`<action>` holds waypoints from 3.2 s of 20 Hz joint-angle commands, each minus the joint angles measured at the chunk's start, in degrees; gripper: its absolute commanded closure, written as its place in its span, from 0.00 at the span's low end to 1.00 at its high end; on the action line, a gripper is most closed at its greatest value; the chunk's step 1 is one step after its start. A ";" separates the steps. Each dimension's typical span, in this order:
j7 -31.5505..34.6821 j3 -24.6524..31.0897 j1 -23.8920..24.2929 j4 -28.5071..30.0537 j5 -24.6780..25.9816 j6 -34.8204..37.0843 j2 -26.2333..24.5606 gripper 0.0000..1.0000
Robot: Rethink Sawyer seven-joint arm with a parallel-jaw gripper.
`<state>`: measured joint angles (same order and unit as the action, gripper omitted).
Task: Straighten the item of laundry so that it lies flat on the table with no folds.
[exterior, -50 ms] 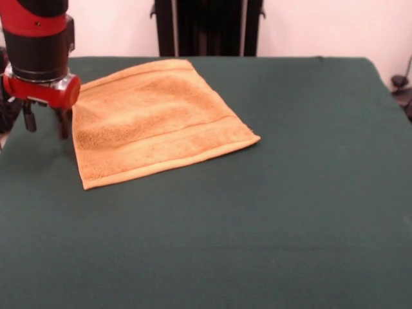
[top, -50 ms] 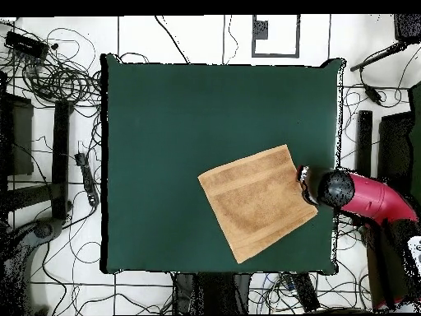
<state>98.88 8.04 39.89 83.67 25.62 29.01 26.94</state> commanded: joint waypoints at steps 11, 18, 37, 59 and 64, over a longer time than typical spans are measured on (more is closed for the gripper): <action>-4.09 11.36 0.77 9.37 -6.12 12.34 9.63 0.00; 0.62 10.72 -0.99 11.20 -4.90 5.08 7.96 0.00; 1.35 9.02 -4.24 5.60 -3.12 1.89 1.31 0.00; -0.51 9.49 -4.64 8.03 -4.56 6.67 6.80 0.00; -0.27 8.90 -5.38 9.40 -6.21 10.82 11.46 0.00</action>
<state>98.88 11.84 38.03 87.74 21.95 33.33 35.63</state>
